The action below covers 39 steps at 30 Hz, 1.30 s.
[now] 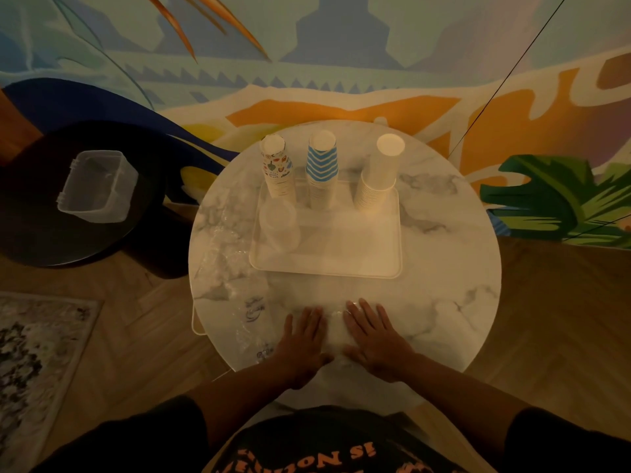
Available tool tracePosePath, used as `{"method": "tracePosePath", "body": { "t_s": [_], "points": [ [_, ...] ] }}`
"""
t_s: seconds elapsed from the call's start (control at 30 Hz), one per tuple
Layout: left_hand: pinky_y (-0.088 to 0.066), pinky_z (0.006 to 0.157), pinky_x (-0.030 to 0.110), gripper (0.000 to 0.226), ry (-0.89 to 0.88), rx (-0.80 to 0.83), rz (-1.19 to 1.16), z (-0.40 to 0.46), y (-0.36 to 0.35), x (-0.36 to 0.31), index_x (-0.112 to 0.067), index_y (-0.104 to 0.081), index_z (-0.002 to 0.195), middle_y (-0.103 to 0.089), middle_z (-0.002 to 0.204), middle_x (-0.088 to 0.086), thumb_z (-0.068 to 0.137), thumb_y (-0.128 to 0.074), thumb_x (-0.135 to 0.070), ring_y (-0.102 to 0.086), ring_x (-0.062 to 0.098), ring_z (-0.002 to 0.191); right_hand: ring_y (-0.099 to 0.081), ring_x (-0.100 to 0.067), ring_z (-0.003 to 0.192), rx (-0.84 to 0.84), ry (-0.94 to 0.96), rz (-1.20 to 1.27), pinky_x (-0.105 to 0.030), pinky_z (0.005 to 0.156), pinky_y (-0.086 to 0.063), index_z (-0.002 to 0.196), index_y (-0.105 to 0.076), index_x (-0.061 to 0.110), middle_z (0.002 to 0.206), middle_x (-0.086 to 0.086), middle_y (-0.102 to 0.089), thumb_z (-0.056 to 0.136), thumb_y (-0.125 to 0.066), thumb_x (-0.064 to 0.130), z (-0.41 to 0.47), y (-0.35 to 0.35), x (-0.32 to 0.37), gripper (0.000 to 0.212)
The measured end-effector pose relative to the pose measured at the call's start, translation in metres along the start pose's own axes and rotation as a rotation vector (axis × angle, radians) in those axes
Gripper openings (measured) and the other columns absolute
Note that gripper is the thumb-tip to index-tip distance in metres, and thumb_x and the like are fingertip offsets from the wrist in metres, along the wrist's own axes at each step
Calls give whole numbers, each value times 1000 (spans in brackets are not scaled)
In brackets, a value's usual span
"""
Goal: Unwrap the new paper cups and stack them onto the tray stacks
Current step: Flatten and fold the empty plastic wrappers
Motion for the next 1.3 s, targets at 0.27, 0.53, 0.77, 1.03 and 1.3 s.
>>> {"method": "tracePosePath", "body": {
  "t_s": [0.27,0.53,0.77,1.03,1.3],
  "points": [
    [10,120,63,79,51,-18,39,3,3,-7,-5,22,152,27,161,20,106,-18,-55,28,40,147,6,-36,155,42,-43,-23,-59,123,-1,162,-8,14,169,-11,5,104,-13,65,4,-2,-1,77],
    [8,123,56,80,97,-107,-116,-5,40,-6,-8,7,159,24,165,15,105,-24,-57,24,36,151,21,-36,152,31,-111,62,-55,124,8,161,3,15,168,-9,18,103,-13,64,11,5,0,78],
    [-15,124,49,66,356,-580,-494,-52,74,54,-19,-31,155,-12,168,11,100,-46,-53,-8,33,155,30,-20,151,-84,-117,237,-43,123,16,161,10,24,166,5,27,102,-19,64,6,34,6,77],
    [-49,101,41,90,763,-588,-1186,-67,37,126,-8,-39,148,-55,140,14,81,-80,-50,-56,31,125,-11,-23,155,-145,0,271,-52,124,-13,148,-44,30,168,2,-16,101,-32,60,12,58,21,58],
    [-59,85,50,56,753,-505,-1308,-54,33,128,-10,-57,127,-72,100,9,83,-81,-36,-71,28,89,-7,-24,155,-17,17,205,-46,125,-3,140,-55,36,168,2,-15,101,-25,65,13,48,35,57]
  ]
}}
Point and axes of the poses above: each hand's wrist, its own z-axis towards the middle knuckle, its own y-axis out of the back of the hand, x = y × z, the point moved 2 cm from there along z, towards the middle knuckle
